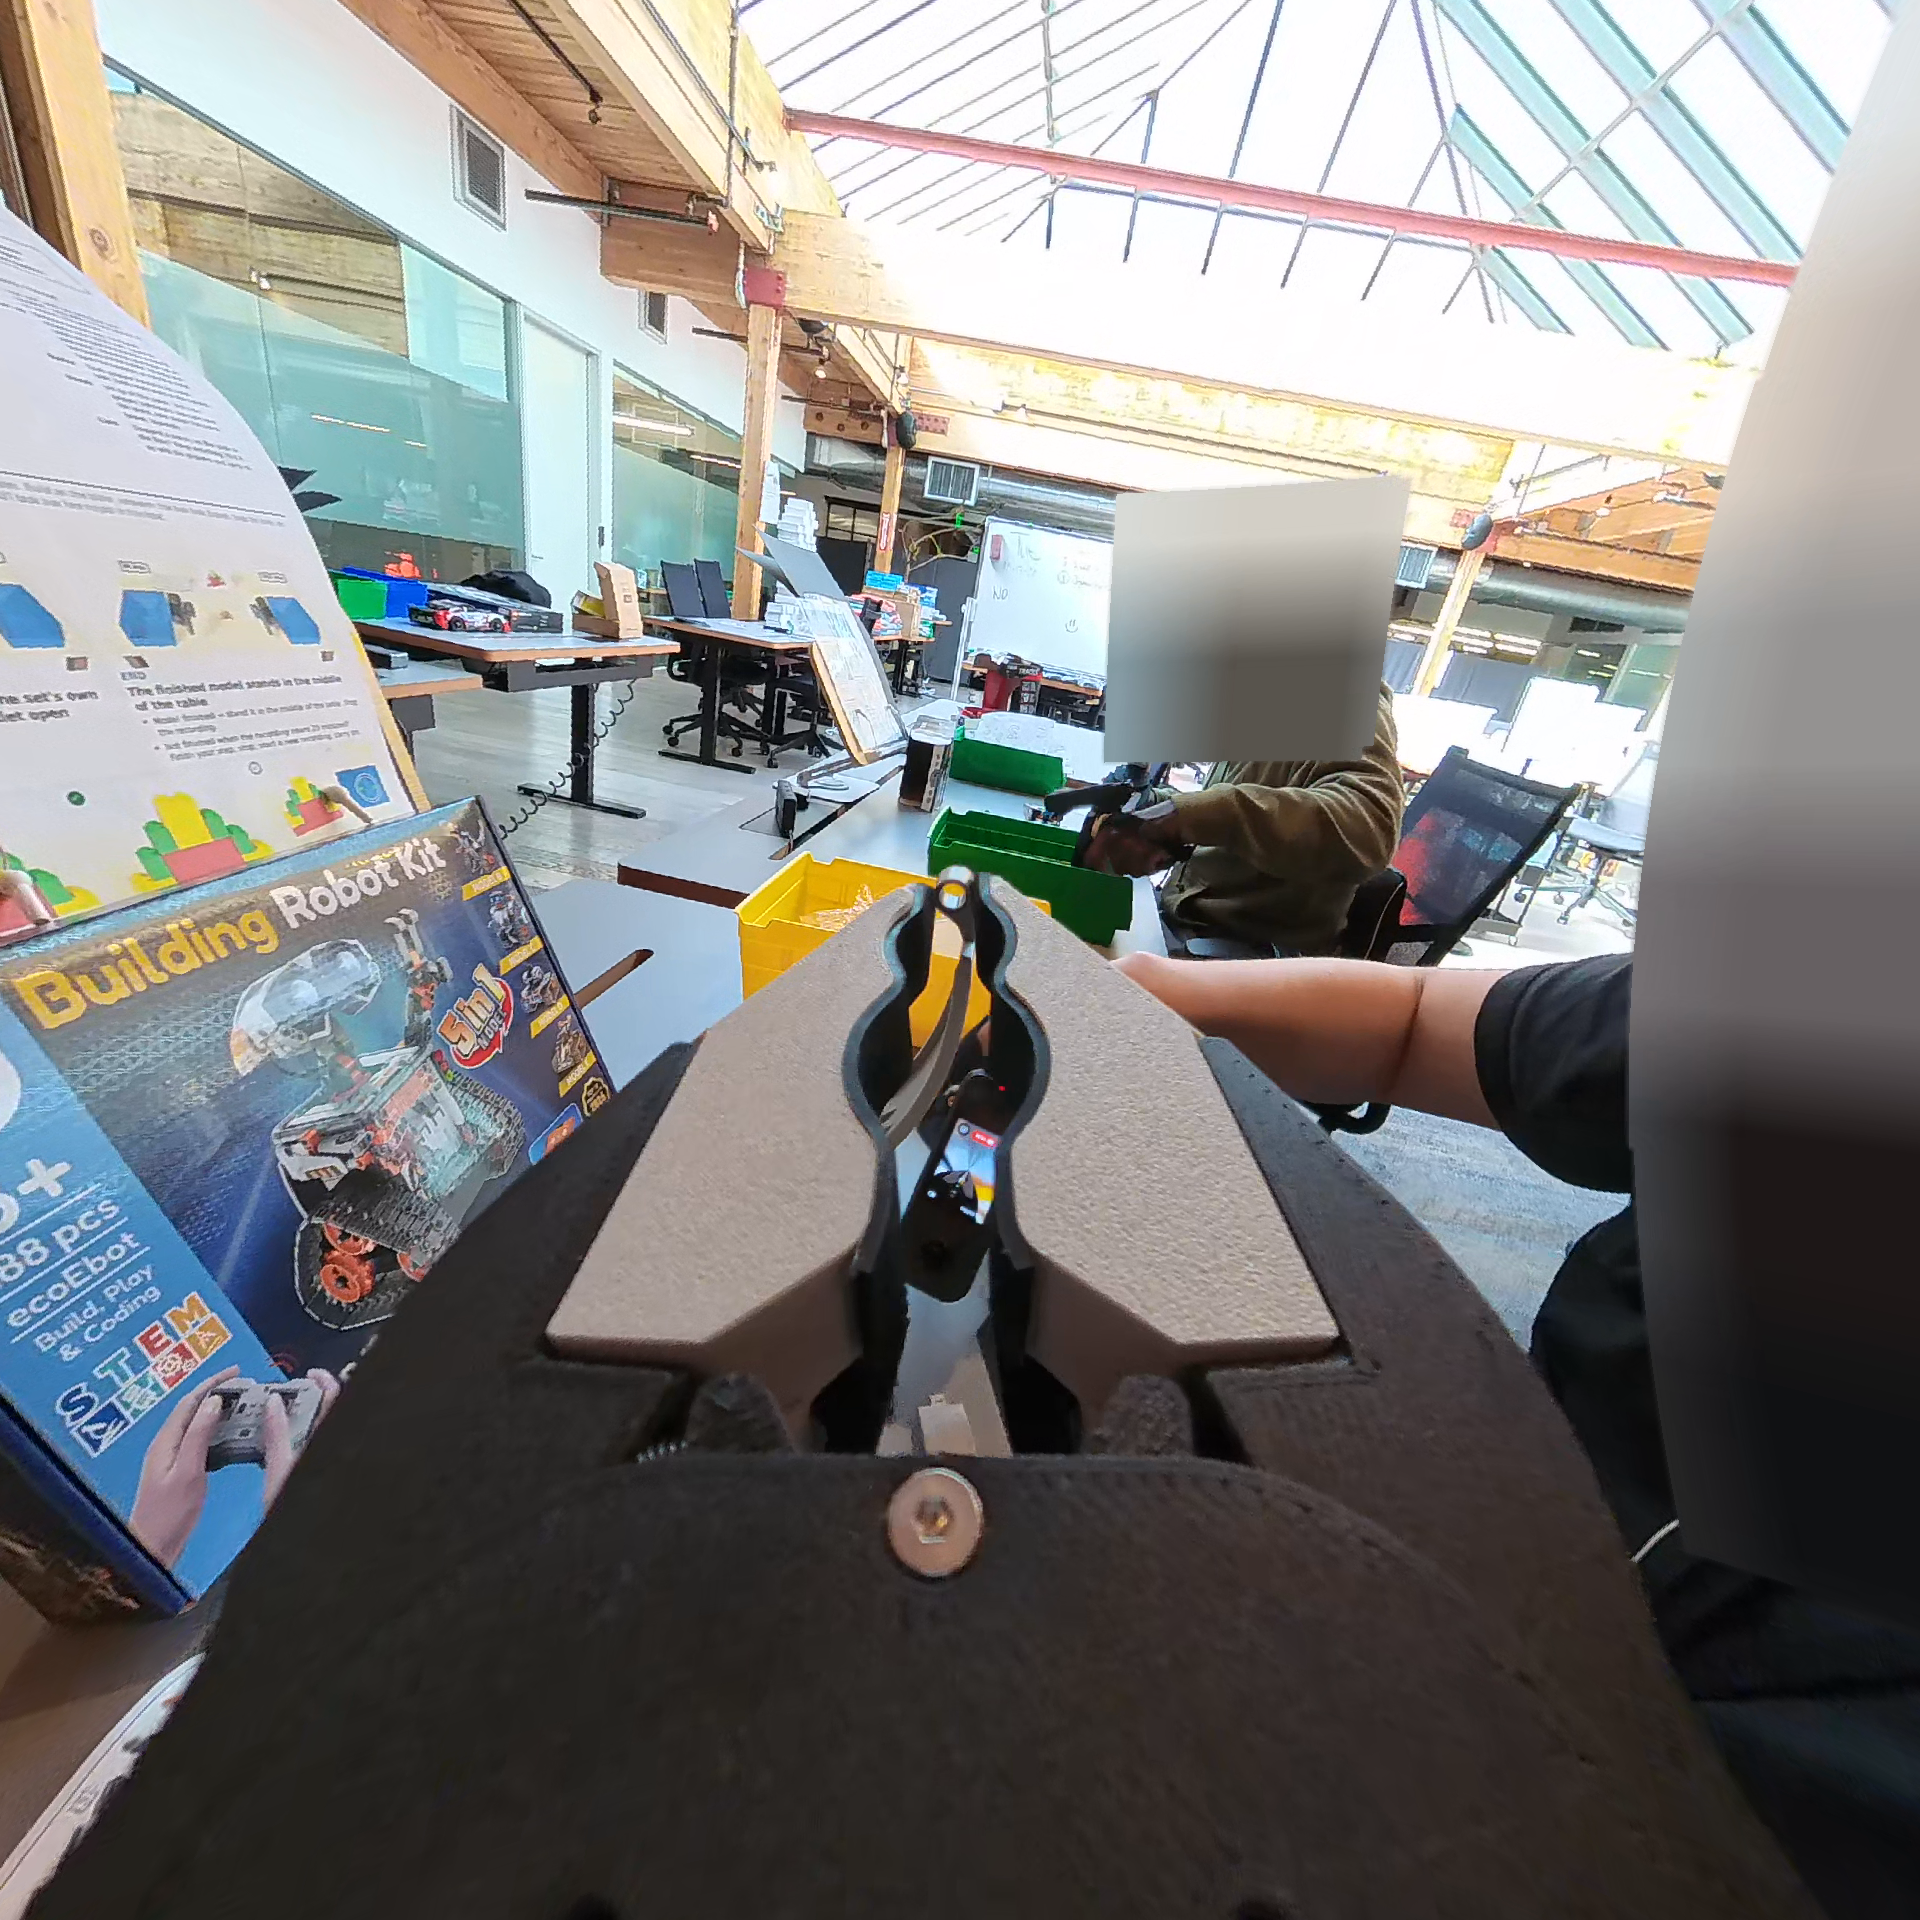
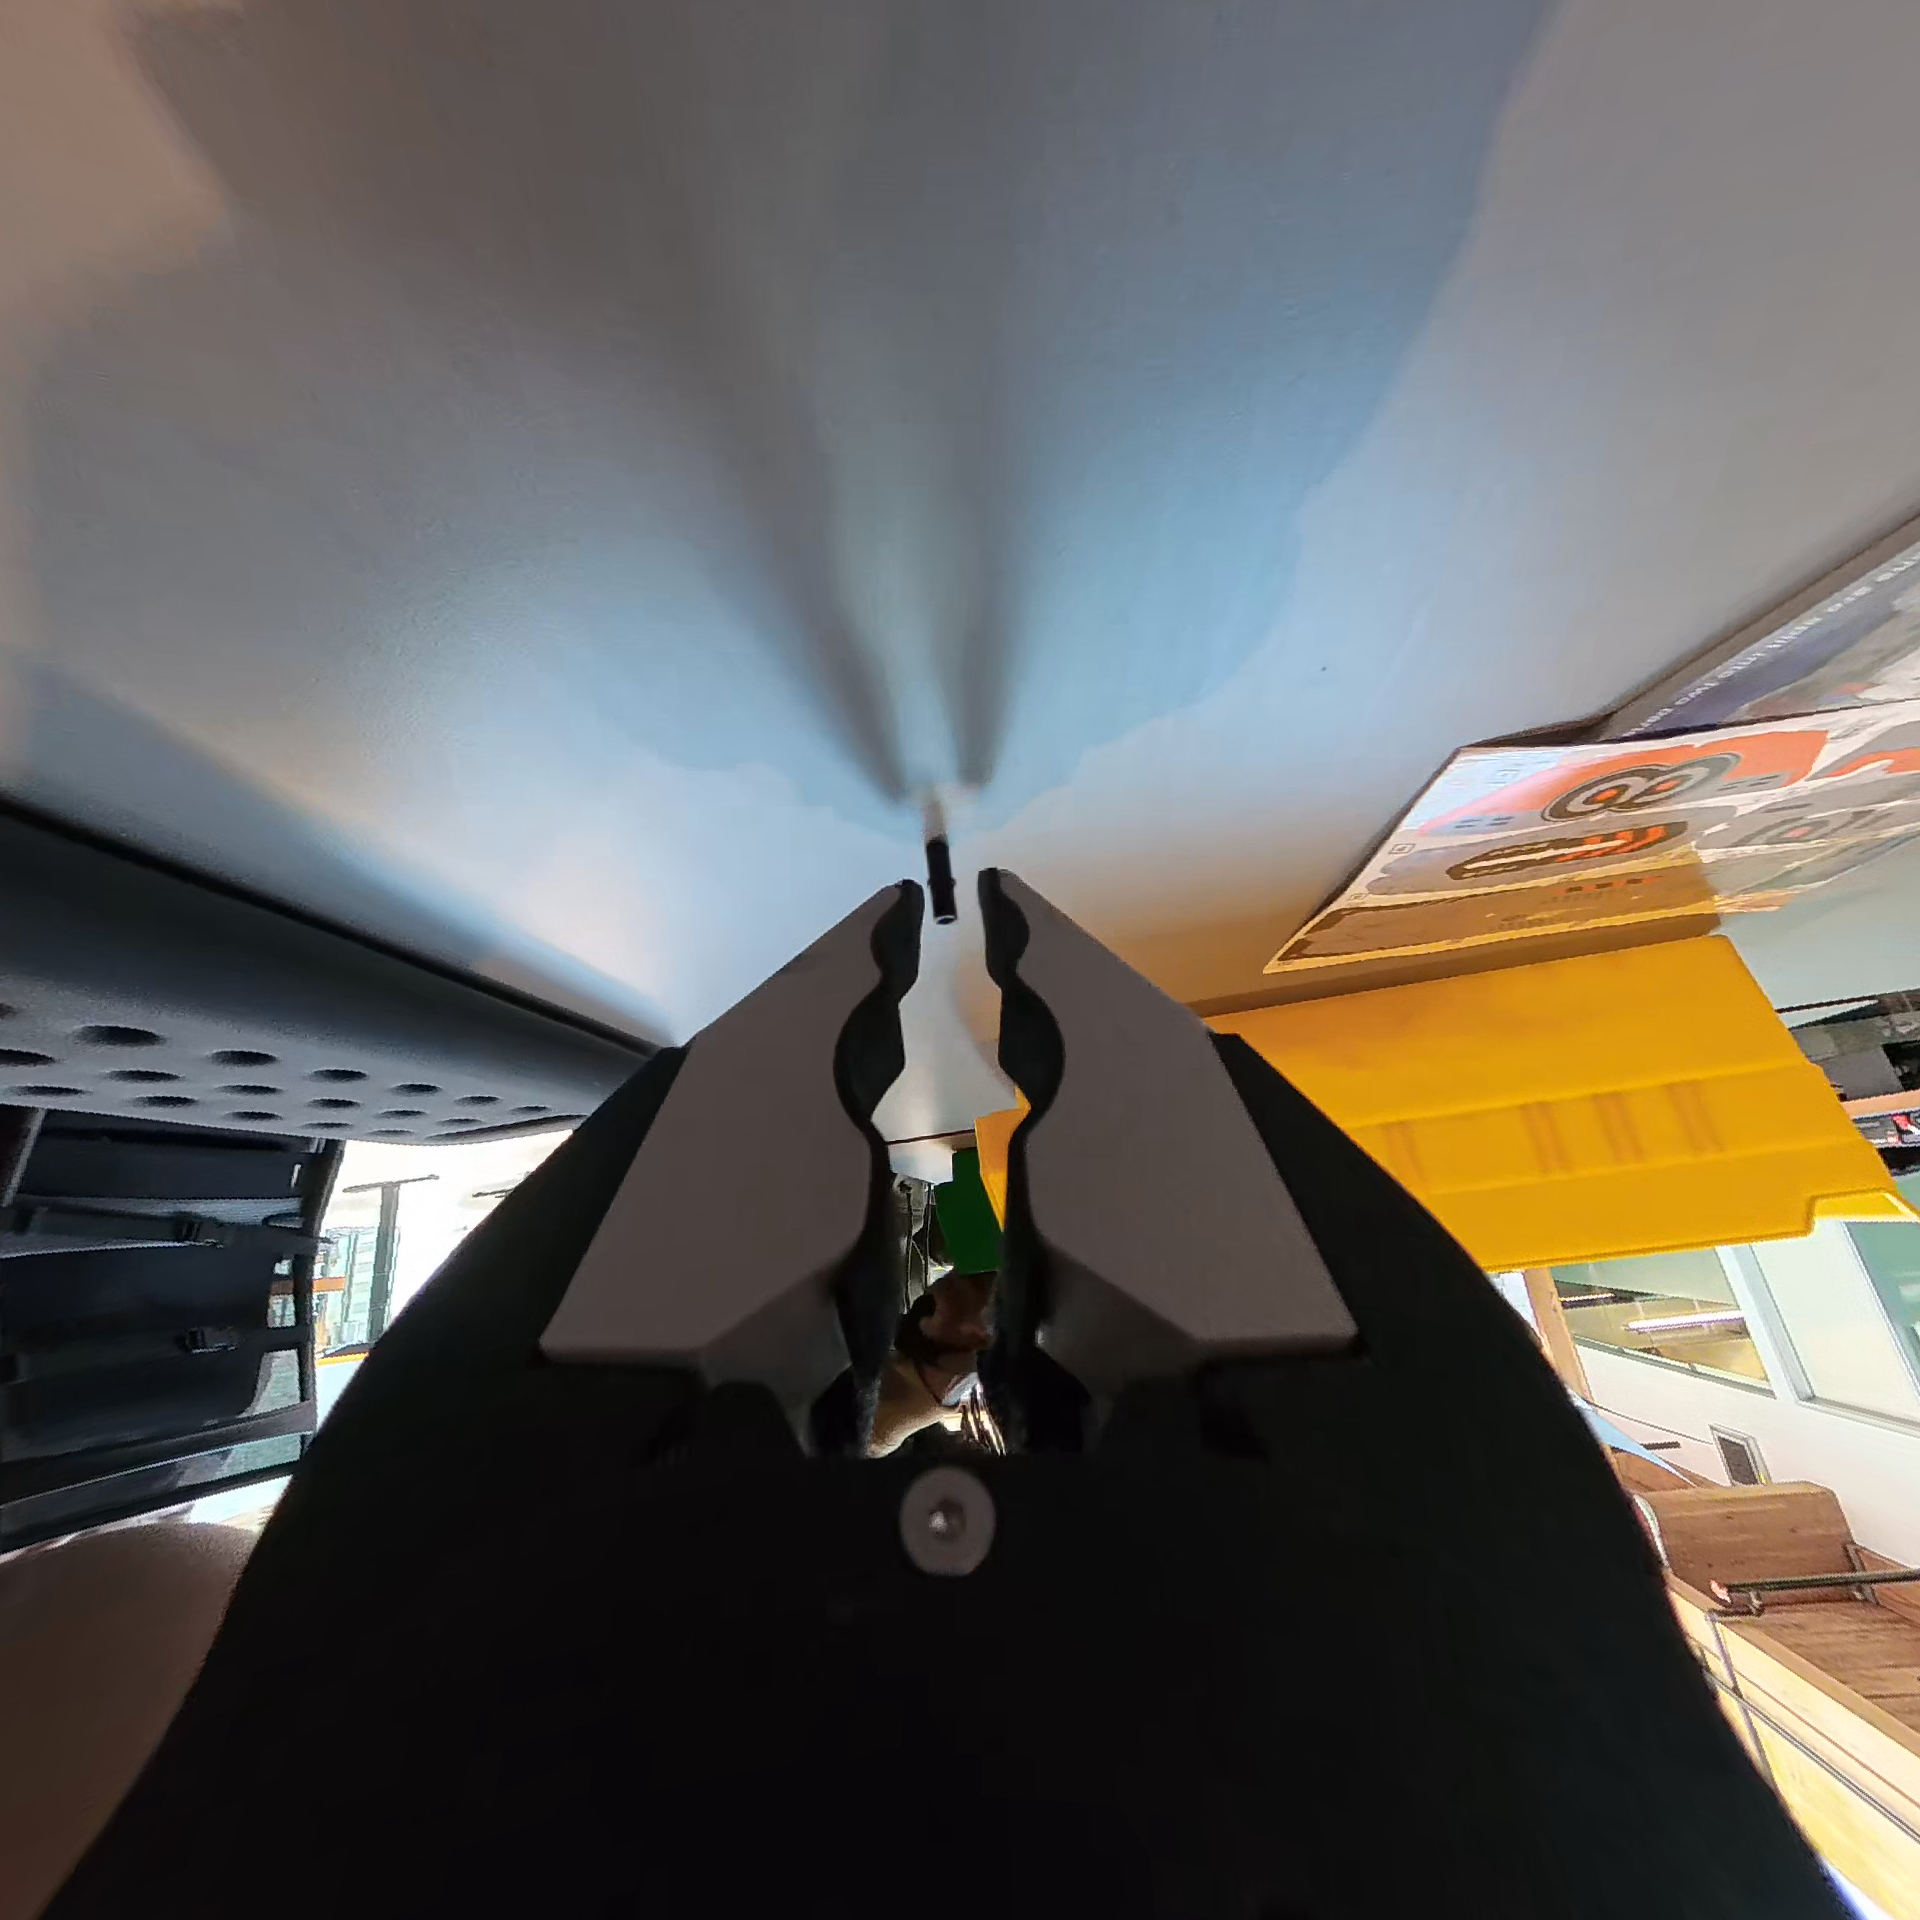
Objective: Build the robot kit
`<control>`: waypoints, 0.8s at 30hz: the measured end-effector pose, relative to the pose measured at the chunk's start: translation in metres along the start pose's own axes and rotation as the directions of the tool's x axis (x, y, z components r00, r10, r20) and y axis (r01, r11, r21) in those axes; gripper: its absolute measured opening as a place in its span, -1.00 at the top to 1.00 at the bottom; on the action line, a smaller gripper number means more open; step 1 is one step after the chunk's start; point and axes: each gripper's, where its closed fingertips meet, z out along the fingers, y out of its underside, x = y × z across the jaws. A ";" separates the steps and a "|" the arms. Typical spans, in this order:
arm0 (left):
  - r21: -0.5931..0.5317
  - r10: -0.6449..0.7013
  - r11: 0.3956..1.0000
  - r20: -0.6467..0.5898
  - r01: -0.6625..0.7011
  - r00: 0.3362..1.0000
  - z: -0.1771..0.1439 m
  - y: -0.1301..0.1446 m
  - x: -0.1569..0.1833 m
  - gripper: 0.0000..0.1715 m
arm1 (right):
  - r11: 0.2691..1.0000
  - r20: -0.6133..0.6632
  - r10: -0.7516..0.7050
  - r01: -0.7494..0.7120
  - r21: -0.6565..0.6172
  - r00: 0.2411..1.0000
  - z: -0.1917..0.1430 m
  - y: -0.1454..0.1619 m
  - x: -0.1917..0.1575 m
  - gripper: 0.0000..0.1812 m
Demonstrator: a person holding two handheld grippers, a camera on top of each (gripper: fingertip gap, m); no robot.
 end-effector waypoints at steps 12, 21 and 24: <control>-0.002 0.002 1.000 -0.021 -0.002 1.000 -0.001 0.000 0.005 0.95 | 0.953 0.070 0.078 -0.095 0.286 0.994 -0.034 -0.004 0.005 0.84; 0.006 0.000 1.000 -0.022 0.000 1.000 -0.002 -0.001 0.004 0.95 | 0.687 0.050 0.015 -0.047 0.726 0.999 -0.038 0.003 0.002 0.74; 0.007 -0.003 1.000 -0.021 0.003 1.000 -0.002 -0.001 0.004 0.95 | 0.703 -0.025 0.005 0.014 0.711 1.000 -0.020 0.005 0.000 0.74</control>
